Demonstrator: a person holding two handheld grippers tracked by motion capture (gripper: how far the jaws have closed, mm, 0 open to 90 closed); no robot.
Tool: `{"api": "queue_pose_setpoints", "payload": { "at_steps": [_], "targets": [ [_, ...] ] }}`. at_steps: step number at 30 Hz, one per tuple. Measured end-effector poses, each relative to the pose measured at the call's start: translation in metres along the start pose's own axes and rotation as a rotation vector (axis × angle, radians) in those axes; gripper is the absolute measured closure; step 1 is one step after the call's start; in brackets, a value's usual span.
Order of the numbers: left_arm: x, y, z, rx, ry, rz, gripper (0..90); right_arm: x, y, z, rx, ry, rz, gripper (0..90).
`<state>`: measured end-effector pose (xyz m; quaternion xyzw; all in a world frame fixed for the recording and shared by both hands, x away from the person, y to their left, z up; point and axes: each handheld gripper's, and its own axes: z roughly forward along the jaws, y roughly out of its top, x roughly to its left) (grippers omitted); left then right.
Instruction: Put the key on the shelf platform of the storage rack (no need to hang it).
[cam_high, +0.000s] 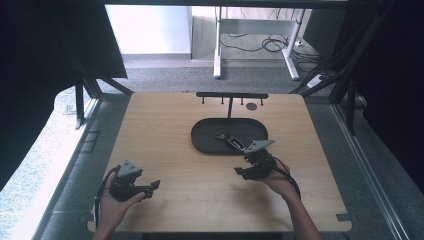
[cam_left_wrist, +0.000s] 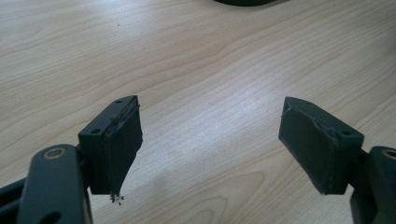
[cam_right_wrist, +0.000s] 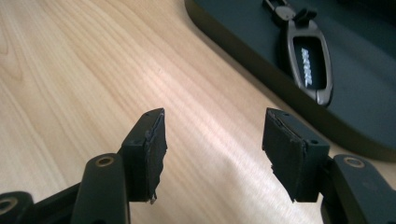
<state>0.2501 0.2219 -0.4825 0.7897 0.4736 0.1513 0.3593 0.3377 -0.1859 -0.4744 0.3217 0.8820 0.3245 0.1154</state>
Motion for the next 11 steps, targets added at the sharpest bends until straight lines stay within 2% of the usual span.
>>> {"api": "queue_pose_setpoints", "payload": {
  "at_steps": [5,9,11],
  "targets": [
    [-0.001,0.000,0.002,0.006,0.004,0.007,21.6,0.004,-0.009,-0.004,-0.028,-0.009,0.014,39.6],
    [-0.001,-0.001,0.002,0.006,0.005,0.000,21.6,0.005,-0.014,-0.008,-0.089,-0.025,0.044,40.3],
    [0.000,-0.001,0.003,0.009,0.005,-0.002,21.6,0.006,-0.015,-0.009,-0.090,-0.035,0.029,39.5]
  ]
}}
